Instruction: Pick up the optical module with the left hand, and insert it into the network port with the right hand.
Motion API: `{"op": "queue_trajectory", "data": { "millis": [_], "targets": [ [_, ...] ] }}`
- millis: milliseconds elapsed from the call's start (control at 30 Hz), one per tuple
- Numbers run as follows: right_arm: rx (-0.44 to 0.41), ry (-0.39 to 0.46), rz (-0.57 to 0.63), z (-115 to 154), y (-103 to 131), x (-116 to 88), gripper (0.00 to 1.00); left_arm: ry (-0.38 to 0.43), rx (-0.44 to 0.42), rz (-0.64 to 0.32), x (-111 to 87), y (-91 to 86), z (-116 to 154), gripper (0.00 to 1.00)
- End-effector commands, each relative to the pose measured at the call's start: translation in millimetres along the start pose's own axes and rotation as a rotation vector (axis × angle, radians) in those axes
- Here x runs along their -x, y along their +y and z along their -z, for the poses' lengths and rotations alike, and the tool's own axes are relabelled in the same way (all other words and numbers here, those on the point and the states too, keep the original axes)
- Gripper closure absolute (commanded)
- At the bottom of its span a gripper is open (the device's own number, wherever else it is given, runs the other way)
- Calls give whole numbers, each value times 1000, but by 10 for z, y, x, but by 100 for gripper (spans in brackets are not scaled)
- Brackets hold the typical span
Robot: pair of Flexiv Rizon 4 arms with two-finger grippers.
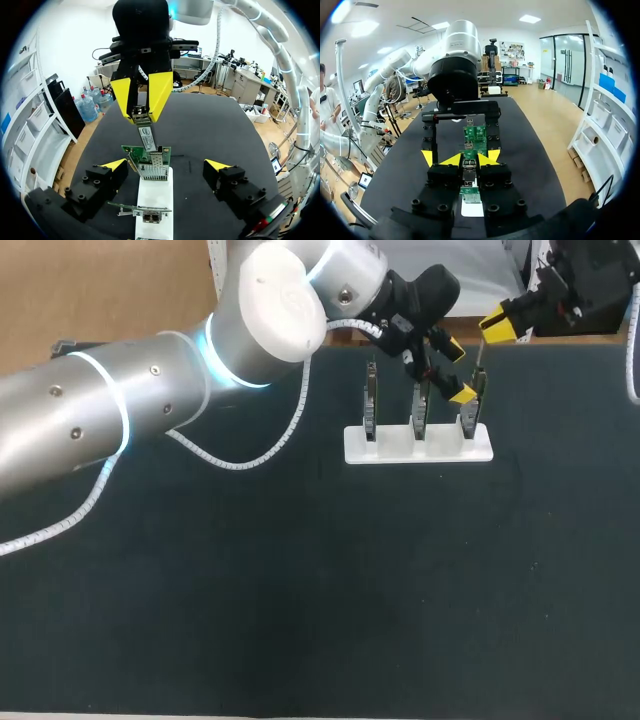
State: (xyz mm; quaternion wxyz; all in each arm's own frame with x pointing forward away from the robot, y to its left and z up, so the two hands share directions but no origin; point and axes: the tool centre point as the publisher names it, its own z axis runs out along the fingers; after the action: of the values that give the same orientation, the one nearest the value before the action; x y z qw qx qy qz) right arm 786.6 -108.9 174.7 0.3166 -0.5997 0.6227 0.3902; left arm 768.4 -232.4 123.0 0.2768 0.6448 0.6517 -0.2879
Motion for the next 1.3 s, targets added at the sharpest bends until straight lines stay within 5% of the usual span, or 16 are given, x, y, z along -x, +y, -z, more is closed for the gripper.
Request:
{"op": "queue_trajectory", "data": {
  "millis": [33, 1300],
  "targets": [
    [3, 1, 0, -18, -19, -4, 100, 6, -2, 2, 14, 14, -1, 0],
    [-6, -2, 15, -12, 57, 15, 100, 6, -2, 2, 14, 14, -1, 0]
  ]
}}
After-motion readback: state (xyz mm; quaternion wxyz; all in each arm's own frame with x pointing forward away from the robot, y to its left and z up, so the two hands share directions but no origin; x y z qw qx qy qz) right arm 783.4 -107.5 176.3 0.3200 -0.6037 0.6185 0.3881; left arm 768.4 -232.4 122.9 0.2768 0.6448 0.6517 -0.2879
